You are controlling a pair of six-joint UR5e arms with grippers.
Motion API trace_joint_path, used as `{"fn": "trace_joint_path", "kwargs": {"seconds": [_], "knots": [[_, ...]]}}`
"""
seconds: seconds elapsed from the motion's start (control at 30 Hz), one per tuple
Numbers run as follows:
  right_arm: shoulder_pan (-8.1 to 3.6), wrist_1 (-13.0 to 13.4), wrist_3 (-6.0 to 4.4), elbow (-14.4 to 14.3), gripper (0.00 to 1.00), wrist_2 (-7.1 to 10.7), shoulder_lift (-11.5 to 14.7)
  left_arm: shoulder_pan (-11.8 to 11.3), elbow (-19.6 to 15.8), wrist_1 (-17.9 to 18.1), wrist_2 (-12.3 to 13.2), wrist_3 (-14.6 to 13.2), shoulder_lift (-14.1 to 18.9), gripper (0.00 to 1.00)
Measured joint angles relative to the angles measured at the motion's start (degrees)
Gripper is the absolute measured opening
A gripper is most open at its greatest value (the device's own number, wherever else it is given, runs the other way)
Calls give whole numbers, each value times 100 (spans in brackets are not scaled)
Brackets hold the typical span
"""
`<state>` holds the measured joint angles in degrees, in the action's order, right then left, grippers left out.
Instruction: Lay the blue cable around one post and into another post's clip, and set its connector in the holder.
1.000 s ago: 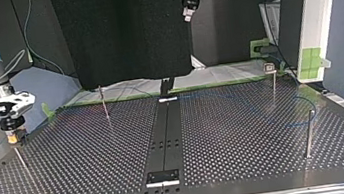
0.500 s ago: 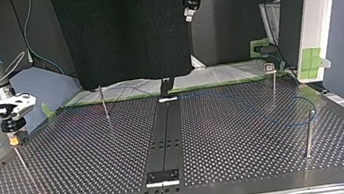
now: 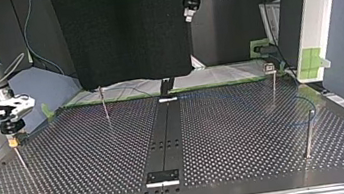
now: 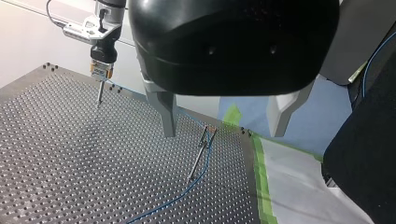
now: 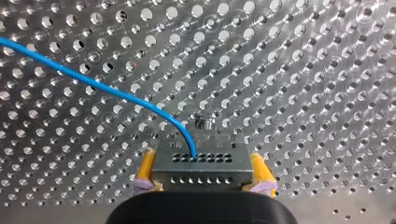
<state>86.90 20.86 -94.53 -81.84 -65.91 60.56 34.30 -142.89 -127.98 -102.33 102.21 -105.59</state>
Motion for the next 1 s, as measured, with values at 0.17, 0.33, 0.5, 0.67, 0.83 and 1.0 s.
{"fn": "trace_joint_path", "kwargs": {"seconds": [0.17, 0.33, 0.5, 0.67, 0.83, 1.0], "knots": [[-18, 9, -5, 4, 0, 12, -8, 0, 0, 6, -1, 0, 0, 95], [-22, 41, -28, 4, 0, 58, -19, 0, 0, 8, -1, 0, 0, 95], [-24, 94, -70, 1, 0, 105, -24, 0, 0, 9, -1, 0, 0, 95], [-18, 131, -97, 2, 0, 112, -24, -3, 0, 9, -1, 0, 0, 95], [-6, 145, -98, 3, 22, 113, -23, -13, 0, 9, -1, 0, 0, 95], [-1, 145, -66, 4, 54, 112, -22, -22, 0, 11, -1, 0, 0, 95]]}}
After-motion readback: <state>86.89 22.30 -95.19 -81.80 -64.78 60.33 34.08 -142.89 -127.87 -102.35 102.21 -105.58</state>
